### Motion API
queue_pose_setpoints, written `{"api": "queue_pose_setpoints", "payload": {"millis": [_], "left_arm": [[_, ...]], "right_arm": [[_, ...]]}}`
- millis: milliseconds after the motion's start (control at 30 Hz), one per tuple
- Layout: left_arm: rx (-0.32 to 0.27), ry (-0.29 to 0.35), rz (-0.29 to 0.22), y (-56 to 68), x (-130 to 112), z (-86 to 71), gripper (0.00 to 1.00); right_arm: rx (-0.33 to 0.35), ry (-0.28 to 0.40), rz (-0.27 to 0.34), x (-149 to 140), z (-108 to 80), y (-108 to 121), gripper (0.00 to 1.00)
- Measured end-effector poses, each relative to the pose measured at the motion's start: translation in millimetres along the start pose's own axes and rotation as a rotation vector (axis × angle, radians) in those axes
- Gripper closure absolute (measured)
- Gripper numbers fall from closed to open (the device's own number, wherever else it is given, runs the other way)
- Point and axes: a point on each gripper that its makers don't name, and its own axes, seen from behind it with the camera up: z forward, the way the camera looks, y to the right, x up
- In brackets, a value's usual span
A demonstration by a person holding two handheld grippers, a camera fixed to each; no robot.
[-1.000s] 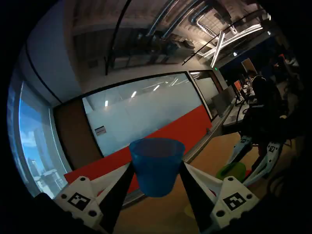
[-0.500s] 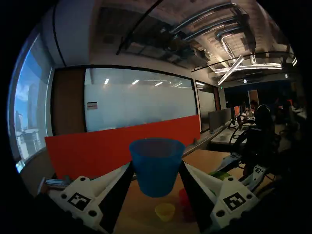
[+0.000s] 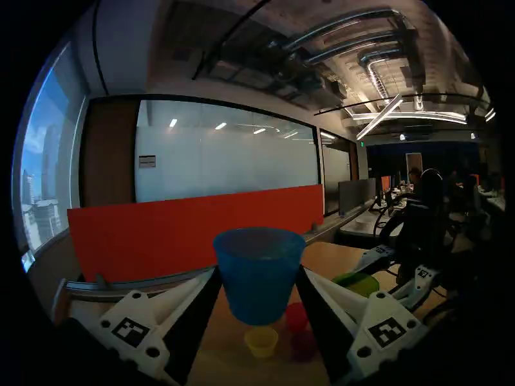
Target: Pour water
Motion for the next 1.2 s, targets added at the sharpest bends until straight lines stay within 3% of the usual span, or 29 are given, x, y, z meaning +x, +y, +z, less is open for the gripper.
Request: {"api": "queue_pose_setpoints", "payload": {"millis": [367,1000,1200], "left_arm": [[-0.029,-0.07,-0.002,2.4,-32,-0.6,0.19],[-0.066,-0.234,0.027,2.2,-97,-1.9,0.18],[-0.089,-0.291,0.032,4.5,-116,-0.4,0.18]], "right_arm": [[-0.002,-0.062,-0.003,-16,-6.1,0,0.1],[0.018,-0.244,0.022,-65,-21.2,-4,0.1],[0.031,-0.295,0.005,-81,-21.8,-8,0.1]]}}
